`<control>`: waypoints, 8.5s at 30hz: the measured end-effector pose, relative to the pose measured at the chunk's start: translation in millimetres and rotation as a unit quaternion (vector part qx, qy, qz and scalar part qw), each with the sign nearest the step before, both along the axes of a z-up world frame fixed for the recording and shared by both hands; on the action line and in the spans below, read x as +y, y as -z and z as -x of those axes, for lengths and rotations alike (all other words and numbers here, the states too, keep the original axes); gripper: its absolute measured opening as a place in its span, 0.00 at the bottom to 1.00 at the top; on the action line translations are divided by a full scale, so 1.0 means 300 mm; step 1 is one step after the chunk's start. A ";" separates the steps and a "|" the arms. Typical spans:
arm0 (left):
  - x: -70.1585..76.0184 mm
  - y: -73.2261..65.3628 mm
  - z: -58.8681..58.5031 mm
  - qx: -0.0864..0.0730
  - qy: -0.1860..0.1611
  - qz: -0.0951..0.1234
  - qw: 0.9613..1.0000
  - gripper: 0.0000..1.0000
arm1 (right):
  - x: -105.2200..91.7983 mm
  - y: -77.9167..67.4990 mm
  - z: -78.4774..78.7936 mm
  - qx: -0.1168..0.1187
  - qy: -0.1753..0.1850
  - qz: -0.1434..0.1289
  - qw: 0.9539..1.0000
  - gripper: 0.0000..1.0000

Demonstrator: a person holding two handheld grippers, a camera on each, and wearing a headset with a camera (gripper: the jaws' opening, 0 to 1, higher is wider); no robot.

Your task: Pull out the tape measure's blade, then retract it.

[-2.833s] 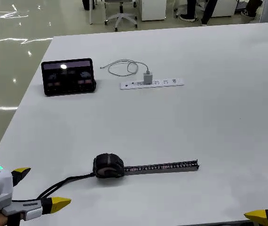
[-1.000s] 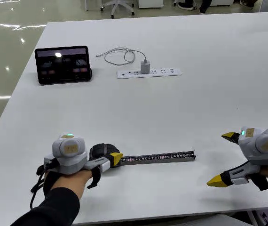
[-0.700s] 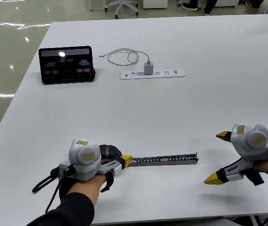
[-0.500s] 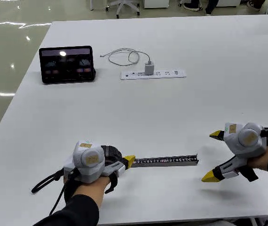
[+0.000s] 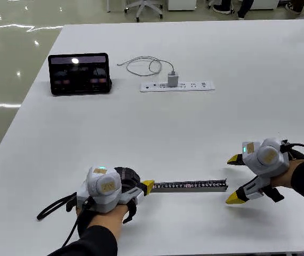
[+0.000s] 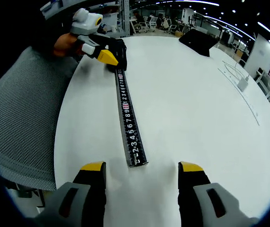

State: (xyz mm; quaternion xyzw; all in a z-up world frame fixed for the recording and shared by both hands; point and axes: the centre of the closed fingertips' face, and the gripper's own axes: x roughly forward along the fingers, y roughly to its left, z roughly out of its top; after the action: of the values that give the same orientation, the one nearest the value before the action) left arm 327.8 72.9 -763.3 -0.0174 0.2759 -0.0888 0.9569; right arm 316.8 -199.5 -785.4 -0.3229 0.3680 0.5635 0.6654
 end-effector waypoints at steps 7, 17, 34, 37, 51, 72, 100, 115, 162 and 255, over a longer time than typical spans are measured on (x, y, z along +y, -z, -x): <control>-0.011 -0.023 -0.012 -0.017 0.002 0.011 1.000 1.00 | 0.011 0.016 0.017 0.008 -0.031 0.012 0.999 0.30; -0.015 -0.017 -0.014 -0.016 0.000 0.015 1.000 1.00 | 0.011 0.040 0.026 0.010 -0.062 0.032 0.997 0.12; 0.007 -0.005 -0.020 -0.008 -0.019 0.023 1.000 0.79 | 0.022 0.036 0.028 0.016 -0.062 0.078 0.995 0.11; -0.007 -0.005 -0.016 -0.003 -0.014 0.025 1.000 0.73 | 0.024 0.036 0.023 0.023 -0.045 0.087 0.995 0.11; -0.006 0.016 -0.009 0.031 -0.003 -0.001 1.000 0.66 | 0.023 0.033 0.026 0.022 -0.048 0.083 0.995 0.10; -0.013 0.016 -0.001 0.038 0.003 -0.003 0.999 0.65 | 0.043 0.039 0.026 0.018 -0.047 0.092 0.994 0.11; -0.016 0.017 0.001 0.037 0.008 -0.004 0.999 0.65 | 0.090 0.040 0.027 0.011 -0.075 0.099 0.992 0.10; -0.016 0.018 0.003 0.041 0.009 -0.005 0.999 0.65 | 0.111 0.041 0.028 0.011 -0.071 0.094 0.993 0.10; -0.016 0.019 0.003 0.042 0.009 -0.005 0.999 0.65 | 0.187 0.039 0.029 0.012 -0.058 0.091 0.994 0.11; -0.015 0.019 0.004 0.044 0.007 -0.002 0.999 0.65 | 0.351 0.041 0.036 0.008 -0.069 0.066 0.995 0.11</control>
State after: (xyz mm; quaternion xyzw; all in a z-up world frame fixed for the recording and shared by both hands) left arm 326.6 68.4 -769.2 -0.0176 0.3183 -0.0946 0.9431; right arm 306.2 -94.3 -797.8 -0.3859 0.3863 0.5849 0.5997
